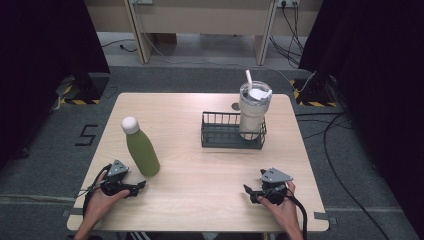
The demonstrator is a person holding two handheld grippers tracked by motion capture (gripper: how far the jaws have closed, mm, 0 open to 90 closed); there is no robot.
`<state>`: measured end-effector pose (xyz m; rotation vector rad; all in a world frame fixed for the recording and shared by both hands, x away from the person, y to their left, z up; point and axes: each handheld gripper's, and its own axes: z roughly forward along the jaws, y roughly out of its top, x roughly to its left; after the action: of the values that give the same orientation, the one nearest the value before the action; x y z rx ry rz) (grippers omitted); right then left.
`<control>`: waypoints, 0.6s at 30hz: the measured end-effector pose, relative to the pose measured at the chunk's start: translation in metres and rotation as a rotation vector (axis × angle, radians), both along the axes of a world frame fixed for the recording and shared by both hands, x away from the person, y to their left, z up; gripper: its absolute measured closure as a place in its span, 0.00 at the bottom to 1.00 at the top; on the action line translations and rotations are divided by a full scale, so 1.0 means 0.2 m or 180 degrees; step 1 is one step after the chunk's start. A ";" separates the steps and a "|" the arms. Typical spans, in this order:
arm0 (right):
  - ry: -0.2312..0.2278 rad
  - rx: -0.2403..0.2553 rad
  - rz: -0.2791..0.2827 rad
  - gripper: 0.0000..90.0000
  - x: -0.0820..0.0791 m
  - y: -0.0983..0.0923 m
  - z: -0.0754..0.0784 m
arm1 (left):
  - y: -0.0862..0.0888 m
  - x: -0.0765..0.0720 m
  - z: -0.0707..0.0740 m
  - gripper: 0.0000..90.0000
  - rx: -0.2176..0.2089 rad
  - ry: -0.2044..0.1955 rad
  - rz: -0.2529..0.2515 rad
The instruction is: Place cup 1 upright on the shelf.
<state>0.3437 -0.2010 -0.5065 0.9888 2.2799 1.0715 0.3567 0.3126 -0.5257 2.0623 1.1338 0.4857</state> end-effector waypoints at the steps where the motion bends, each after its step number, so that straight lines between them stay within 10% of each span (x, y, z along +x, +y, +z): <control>1: 0.0010 -0.0022 -0.0004 0.17 0.00 0.00 0.00 | 0.00 0.00 0.00 0.09 -0.0001 0.0000 -0.0001; 18: 0.0288 -0.0139 0.0031 0.17 0.00 0.01 -0.05 | 0.00 0.00 0.00 0.09 0.0000 -0.0004 0.0000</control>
<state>0.3442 -0.1992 -0.5173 1.0292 2.3719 0.9953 0.3567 0.3125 -0.5257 2.0618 1.1329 0.4870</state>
